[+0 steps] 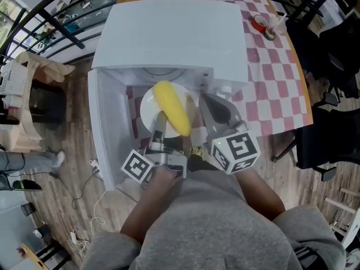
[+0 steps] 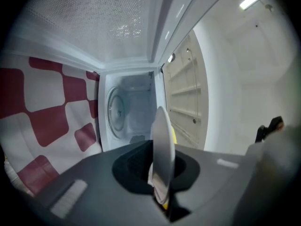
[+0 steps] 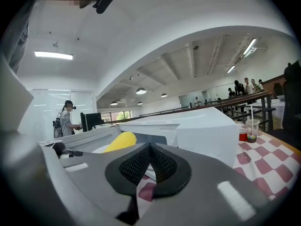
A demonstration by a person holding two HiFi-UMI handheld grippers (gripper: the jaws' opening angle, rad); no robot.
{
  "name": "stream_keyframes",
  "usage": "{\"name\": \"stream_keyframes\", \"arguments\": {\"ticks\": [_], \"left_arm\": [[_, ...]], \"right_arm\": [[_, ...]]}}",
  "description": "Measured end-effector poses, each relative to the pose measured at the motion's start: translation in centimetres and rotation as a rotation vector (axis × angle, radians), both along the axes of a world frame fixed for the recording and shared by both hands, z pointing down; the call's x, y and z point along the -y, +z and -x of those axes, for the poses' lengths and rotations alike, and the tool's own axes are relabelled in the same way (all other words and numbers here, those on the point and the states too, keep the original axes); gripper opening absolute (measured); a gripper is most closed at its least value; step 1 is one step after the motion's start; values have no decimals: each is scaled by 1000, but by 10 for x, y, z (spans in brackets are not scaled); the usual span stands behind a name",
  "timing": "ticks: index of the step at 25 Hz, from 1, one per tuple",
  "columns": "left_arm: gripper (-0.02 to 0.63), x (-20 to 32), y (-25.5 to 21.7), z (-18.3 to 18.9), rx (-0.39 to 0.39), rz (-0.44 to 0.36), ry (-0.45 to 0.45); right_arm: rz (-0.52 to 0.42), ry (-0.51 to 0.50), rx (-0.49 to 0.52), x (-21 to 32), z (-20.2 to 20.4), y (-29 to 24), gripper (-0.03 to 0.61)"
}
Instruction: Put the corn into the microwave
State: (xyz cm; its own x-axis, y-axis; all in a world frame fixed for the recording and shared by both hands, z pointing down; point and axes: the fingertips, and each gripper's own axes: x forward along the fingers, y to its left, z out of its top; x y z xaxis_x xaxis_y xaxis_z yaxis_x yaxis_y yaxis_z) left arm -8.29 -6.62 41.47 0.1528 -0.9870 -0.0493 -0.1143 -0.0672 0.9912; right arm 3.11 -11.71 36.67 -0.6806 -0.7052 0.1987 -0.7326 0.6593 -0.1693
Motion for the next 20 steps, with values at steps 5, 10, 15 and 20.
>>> {"name": "stream_keyframes", "arguments": {"ticks": [5, 10, 15, 20], "left_arm": [[12, 7, 6, 7, 11, 17, -42], [14, 13, 10, 8, 13, 20, -63], [12, 22, 14, 13, -8, 33, -74], [12, 31, 19, 23, -6, 51, -64]], "right_arm": [[5, -51, 21, 2, 11, 0, -2], [8, -84, 33, 5, 15, 2, -2], [9, -78, 41, 13, 17, 0, -2], [8, -64, 40, 19, 23, -3, -2]]}}
